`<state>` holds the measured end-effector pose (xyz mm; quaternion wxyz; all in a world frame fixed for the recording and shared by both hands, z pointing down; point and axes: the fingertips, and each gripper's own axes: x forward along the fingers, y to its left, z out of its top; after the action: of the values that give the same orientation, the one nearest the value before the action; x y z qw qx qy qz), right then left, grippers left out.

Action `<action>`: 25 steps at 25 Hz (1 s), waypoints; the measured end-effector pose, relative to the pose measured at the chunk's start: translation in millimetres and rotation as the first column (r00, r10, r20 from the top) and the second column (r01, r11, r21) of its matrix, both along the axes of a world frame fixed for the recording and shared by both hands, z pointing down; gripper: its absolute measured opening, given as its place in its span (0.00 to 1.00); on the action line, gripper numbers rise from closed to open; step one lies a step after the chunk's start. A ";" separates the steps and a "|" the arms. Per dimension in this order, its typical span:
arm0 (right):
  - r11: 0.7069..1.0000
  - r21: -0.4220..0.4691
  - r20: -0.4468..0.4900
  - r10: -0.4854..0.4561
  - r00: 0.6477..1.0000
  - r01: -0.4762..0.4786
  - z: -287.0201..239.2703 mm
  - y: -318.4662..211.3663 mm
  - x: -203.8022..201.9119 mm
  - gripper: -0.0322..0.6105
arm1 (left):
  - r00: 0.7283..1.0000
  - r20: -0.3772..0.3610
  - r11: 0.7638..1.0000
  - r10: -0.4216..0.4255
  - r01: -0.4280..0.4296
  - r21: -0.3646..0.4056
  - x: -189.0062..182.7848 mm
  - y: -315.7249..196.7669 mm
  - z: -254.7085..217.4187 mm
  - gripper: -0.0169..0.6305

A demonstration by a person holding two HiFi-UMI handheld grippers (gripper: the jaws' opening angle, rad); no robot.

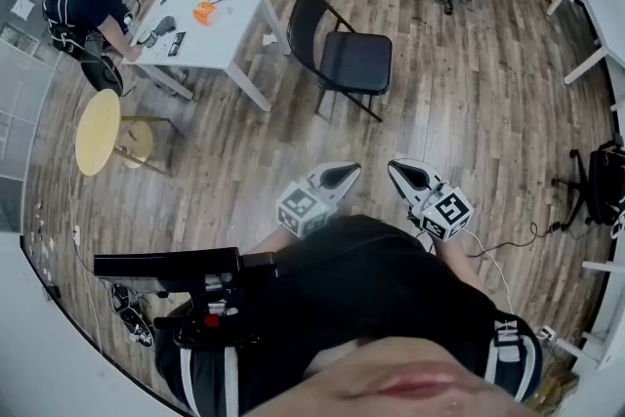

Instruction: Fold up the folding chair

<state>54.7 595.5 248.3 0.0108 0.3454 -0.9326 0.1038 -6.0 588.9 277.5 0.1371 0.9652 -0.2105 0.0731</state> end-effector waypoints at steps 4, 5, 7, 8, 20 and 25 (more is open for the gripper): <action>1.000 -0.002 -0.003 0.003 1.000 -0.003 0.4 -2.0 3.7 0.07 | 1.000 0.001 1.000 -0.001 0.001 0.001 4.2 -0.5 0.0 0.04; 1.000 -0.003 -0.004 0.004 1.000 -0.004 0.8 -2.4 4.5 0.07 | 1.000 0.002 1.000 -0.005 0.005 0.002 4.5 -1.6 -0.1 0.04; 1.000 -0.006 -0.008 0.001 1.000 -0.001 2.1 -2.3 5.6 0.07 | 1.000 0.000 1.000 -0.015 0.015 -0.001 4.4 -3.7 0.1 0.04; 1.000 -0.008 -0.010 -0.001 1.000 0.001 2.6 -2.2 6.0 0.07 | 1.000 -0.001 1.000 -0.018 0.018 -0.005 4.5 -4.1 0.3 0.04; 0.999 0.018 0.018 -0.047 0.999 0.047 0.5 -9.9 -1.1 0.07 | 1.000 0.010 1.000 -0.016 0.017 -0.024 4.0 -9.9 7.3 0.03; 0.997 0.007 0.025 -0.082 0.996 0.082 4.7 -24.0 -14.3 0.07 | 0.999 0.048 0.999 -0.026 0.027 -0.021 -5.9 -26.1 13.0 0.03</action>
<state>40.4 571.5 253.0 0.0023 0.3054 -0.9464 0.1051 -11.9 562.8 290.6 0.1436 0.9587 -0.2255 0.0969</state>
